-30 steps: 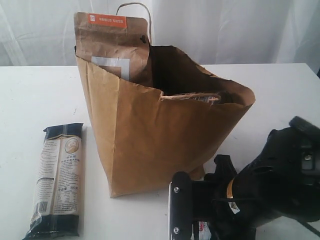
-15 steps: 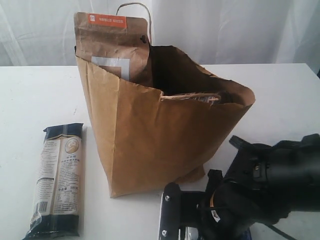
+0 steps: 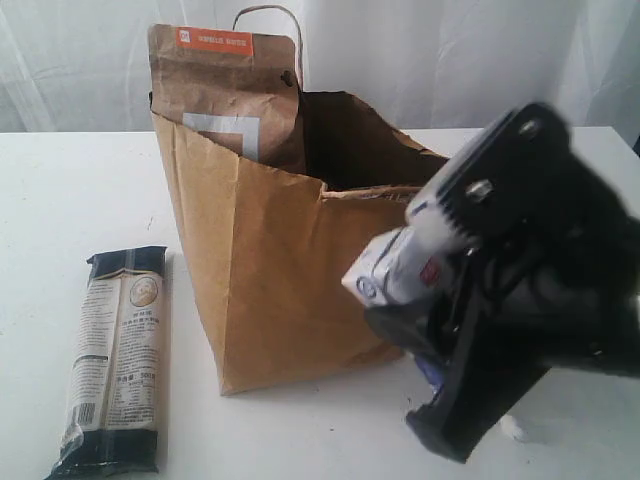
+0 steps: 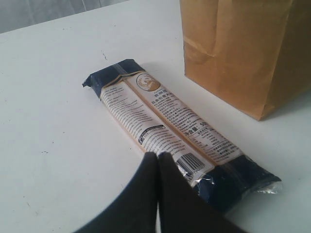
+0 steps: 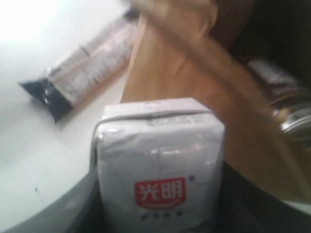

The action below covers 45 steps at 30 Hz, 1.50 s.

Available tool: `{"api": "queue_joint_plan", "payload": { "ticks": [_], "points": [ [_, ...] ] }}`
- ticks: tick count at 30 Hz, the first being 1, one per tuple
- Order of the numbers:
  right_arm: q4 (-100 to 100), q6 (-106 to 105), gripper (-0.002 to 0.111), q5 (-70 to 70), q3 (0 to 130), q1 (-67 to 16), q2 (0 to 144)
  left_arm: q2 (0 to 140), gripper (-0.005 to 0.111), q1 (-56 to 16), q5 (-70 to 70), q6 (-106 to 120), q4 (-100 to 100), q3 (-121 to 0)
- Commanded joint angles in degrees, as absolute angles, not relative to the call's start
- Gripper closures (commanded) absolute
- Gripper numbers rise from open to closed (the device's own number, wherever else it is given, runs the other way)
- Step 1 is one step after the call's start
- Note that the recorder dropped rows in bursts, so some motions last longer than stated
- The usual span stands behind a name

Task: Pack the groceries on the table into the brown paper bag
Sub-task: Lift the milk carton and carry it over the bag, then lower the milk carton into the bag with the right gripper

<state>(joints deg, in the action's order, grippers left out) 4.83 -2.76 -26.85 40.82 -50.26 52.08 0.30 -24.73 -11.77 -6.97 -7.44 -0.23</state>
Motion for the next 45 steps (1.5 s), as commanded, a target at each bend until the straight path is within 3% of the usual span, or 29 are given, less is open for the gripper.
{"api": "queue_joint_plan", "payload": {
  "ticks": [1,16,24,35,45],
  "points": [
    [4.91,-2.3,0.108,-25.94,44.48,-50.27,45.55,0.0,0.107,-24.6,-11.64,-7.51,-7.55,0.0],
    [23.72,3.73,0.108,-25.18,56.03,-50.27,45.07,0.0,0.107,-24.6,-11.64,-7.51,-7.55,0.0],
    [26.46,3.95,0.108,-19.07,59.07,-49.9,55.44,0.0,0.107,-24.6,-11.64,-7.51,-7.55,0.0],
    [26.83,13.23,0.108,-3.34,59.34,-40.71,71.27,0.0,0.107,-24.6,-11.64,-7.51,-7.55,0.0],
    [26.83,14.85,0.108,-3.56,59.34,-40.61,78.22,0.0,0.107,-24.6,-11.64,-7.51,-7.55,0.0]
  ]
}}
